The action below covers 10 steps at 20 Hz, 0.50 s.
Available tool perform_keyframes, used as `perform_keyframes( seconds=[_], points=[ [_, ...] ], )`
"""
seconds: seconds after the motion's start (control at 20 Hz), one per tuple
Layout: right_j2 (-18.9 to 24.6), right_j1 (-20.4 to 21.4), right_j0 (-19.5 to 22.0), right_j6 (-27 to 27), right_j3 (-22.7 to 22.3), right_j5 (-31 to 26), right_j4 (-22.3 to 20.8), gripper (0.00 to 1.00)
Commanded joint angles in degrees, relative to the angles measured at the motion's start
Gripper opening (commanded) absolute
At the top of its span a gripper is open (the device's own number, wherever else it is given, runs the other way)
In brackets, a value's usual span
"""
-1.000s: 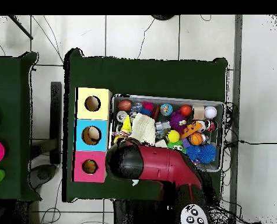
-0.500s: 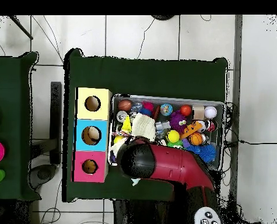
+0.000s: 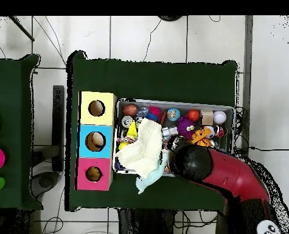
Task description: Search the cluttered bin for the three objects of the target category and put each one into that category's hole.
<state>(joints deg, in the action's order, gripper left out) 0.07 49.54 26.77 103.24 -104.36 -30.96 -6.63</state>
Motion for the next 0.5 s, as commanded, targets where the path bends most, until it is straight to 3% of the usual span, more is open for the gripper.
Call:
perform_keyframes(
  seconds=[0.05, 0.3, 0.5],
  points=[
    [7.6, -5.6, 5.0, -4.8, 1.5, 4.1, -4.0, 1.00],
    [9.4, -10.8, 8.9, -6.2, 2.1, 6.7, -6.0, 1.00],
    [8.3, -14.3, 10.2, -5.8, 2.9, 9.4, -10.2, 1.00]
  ],
)
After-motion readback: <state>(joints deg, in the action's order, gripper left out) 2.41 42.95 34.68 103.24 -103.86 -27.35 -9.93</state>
